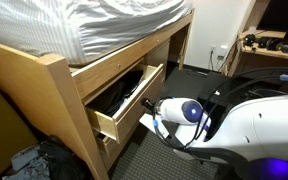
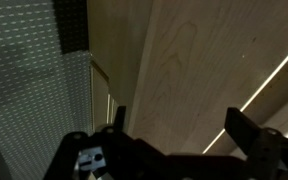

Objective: Close the top drawer on the right

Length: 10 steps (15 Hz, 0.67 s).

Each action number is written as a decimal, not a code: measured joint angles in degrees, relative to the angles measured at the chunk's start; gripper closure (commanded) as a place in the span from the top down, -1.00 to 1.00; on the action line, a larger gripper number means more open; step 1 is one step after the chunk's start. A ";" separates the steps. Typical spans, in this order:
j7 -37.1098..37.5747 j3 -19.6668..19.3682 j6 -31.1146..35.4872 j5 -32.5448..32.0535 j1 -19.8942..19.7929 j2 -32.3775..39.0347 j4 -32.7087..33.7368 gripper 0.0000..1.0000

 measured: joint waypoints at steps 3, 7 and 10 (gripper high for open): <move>-0.58 4.78 9.35 -0.54 -4.49 -1.92 2.94 1.00; 8.93 2.63 6.09 -8.95 -4.37 -2.33 8.06 1.00; 8.81 2.63 6.16 -8.76 -4.40 -2.01 7.85 1.00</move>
